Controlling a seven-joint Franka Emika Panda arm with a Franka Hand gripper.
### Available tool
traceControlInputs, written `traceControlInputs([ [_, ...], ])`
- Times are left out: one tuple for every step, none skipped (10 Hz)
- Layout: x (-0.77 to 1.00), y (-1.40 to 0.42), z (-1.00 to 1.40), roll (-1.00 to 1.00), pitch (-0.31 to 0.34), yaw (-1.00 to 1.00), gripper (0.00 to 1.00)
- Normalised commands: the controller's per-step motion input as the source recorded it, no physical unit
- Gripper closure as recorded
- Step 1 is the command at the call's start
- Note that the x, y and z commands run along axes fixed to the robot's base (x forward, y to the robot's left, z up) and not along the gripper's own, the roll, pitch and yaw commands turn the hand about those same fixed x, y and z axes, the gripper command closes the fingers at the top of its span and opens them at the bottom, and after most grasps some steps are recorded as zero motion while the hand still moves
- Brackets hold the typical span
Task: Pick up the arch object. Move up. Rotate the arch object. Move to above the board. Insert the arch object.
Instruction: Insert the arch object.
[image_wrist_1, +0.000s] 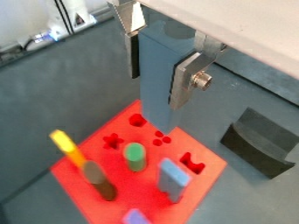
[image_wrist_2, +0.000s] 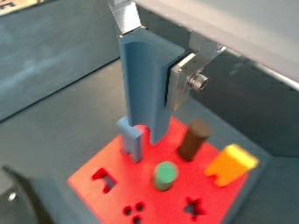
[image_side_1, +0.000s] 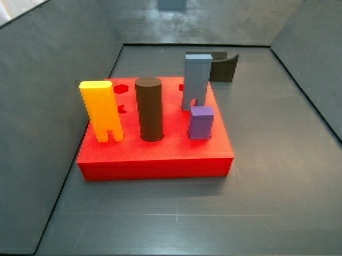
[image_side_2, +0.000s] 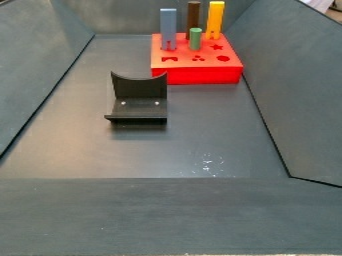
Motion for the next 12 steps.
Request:
traceControlInputs([
  [0.89, 0.57, -0.71, -0.02, 0.0, 0.15, 1.0],
  [0.88, 0.58, -0.76, -0.03, 0.0, 0.15, 1.0],
  [0.71, 0.57, -0.88, 0.0, -0.013, 0.18, 1.0],
  [0.51, 0.44, -0.94, 0.01, -0.071, 0.18, 1.0],
  [0.3, 0.31, -0.95, 0.01, -0.089, 0.07, 1.0],
  [0.14, 0.17, -0.97, 0.01, -0.104, 0.0, 1.0],
  [0.07, 0.08, -0.97, 0.01, -0.121, 0.0, 1.0],
  [0.0, 0.02, -0.9, 0.03, -0.169, 0.0, 1.0],
  [-0.11, 0.0, -0.87, 0.06, -0.194, 0.0, 1.0],
  [-0.09, 0.0, -0.69, 0.08, -0.107, 0.0, 1.0],
  [-0.08, 0.0, -0.43, 0.1, 0.0, 0.04, 1.0],
  [-0.05, -0.03, -0.33, 0.14, 0.034, 0.06, 1.0],
])
